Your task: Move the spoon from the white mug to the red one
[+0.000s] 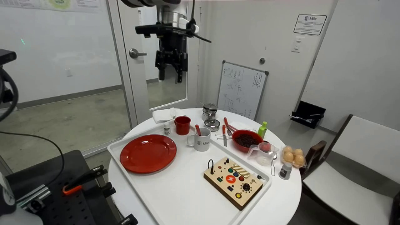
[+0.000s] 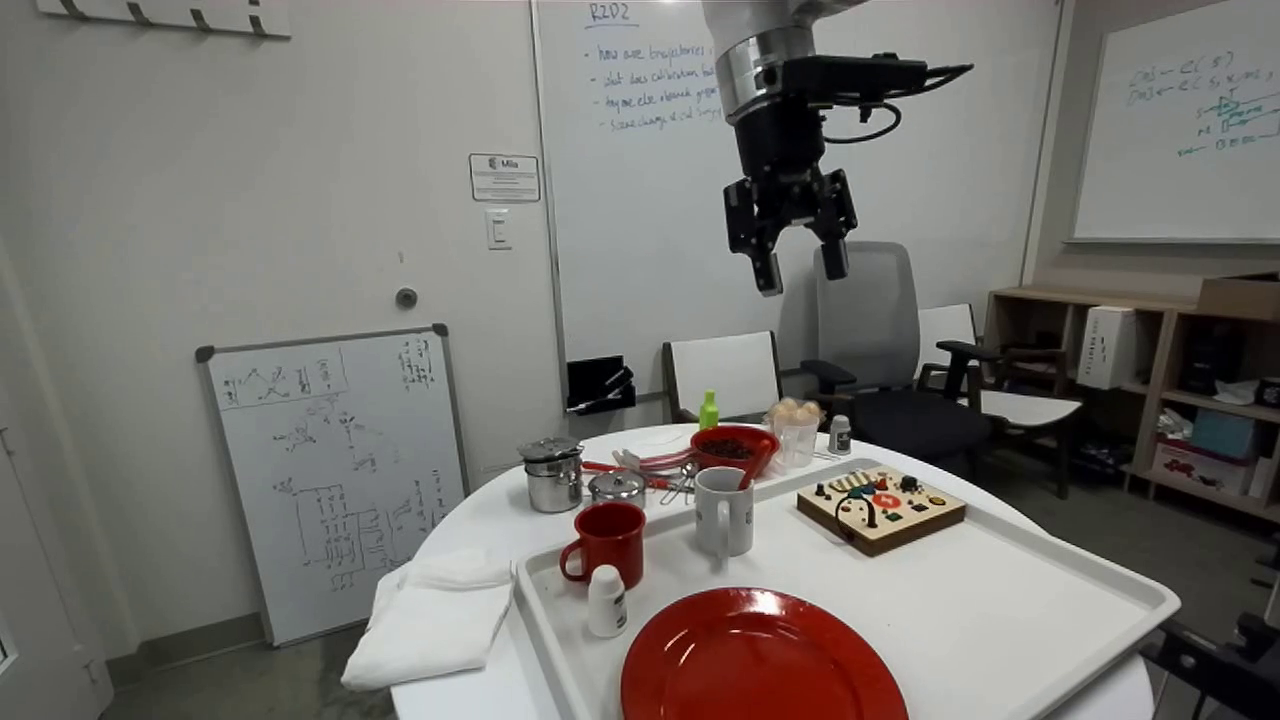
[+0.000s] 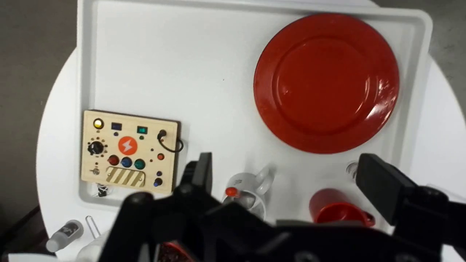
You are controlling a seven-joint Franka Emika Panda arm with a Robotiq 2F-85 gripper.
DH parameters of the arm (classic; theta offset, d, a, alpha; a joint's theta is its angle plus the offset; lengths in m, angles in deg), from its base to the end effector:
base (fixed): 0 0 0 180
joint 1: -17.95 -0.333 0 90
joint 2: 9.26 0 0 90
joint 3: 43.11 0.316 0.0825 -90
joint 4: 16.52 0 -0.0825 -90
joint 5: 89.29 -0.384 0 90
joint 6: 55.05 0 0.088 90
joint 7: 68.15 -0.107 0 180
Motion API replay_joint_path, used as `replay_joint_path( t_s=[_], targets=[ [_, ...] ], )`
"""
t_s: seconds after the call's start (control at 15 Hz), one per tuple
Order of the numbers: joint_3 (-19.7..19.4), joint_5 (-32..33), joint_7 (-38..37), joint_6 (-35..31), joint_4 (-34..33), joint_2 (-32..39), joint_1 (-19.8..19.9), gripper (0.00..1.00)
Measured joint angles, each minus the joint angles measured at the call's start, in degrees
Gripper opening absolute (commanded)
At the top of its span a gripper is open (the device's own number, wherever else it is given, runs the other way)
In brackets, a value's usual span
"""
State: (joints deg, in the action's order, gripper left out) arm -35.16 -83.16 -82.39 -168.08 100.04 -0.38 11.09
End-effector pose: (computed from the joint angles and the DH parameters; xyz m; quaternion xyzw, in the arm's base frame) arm 0.5378 0.1337 0.3546 0.9931 0.0313 -0.0945 0.0617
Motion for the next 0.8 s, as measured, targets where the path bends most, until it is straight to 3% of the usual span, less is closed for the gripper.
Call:
replay_joint_path(
  t_s=[0.27,0.53,0.8],
  targets=[
    [-3.63,0.16,-3.26,-0.36,-9.53,9.58,0.47,1.00],
    [-4.73,-3.73,-3.96,0.34,-16.80,18.08,0.76,1.00],
    [-4.73,-4.41,-3.96,1.06,-19.02,20.04,0.76,1.00]
  ],
)
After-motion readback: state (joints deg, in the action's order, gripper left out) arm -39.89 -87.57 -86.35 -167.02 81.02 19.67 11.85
